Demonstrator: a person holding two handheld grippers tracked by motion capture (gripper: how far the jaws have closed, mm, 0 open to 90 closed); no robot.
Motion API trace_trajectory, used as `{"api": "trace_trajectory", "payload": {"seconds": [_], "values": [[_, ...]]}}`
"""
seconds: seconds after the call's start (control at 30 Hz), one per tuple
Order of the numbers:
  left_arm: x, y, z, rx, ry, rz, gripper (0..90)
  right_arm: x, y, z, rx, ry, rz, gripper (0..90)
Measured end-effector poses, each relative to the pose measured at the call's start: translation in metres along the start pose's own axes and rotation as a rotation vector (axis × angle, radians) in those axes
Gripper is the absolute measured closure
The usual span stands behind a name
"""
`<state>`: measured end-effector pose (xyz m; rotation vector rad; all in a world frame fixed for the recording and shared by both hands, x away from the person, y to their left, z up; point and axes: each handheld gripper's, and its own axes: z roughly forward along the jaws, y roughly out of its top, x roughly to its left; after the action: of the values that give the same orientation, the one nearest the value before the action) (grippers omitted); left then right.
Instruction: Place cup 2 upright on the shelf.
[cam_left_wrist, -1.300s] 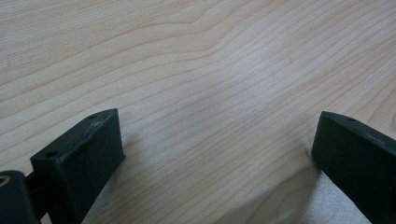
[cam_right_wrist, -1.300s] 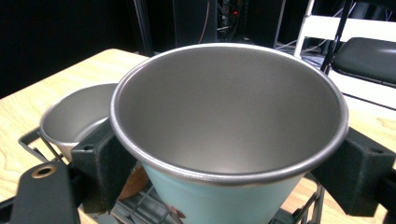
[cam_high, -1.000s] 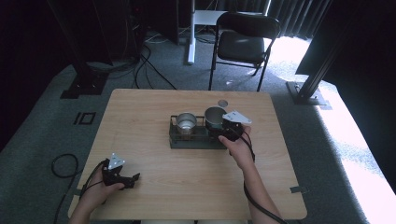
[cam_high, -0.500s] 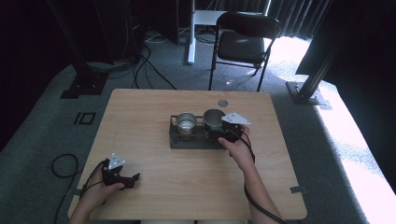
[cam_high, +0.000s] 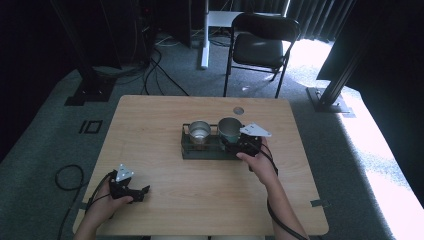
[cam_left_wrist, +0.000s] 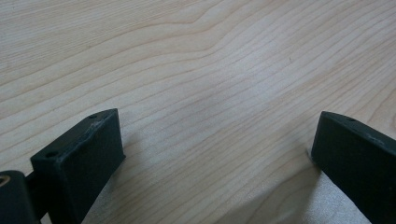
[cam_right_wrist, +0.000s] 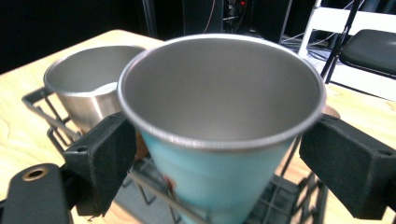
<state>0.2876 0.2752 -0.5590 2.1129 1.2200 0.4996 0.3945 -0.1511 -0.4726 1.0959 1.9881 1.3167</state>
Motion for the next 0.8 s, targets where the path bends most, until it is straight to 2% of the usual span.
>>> {"api": "trace_trajectory", "payload": {"seconds": [0.33,0.8], "values": [[0.0,0.0,0.0,0.0,0.0,0.001,2.7,-0.007,-0.011,-0.017,0.022,-0.017,-0.027,10.9],[0.0,0.0,0.0,0.0,0.0,0.0,2.7,-0.022,-0.038,-0.034,0.058,-0.025,-0.011,10.9]]}}
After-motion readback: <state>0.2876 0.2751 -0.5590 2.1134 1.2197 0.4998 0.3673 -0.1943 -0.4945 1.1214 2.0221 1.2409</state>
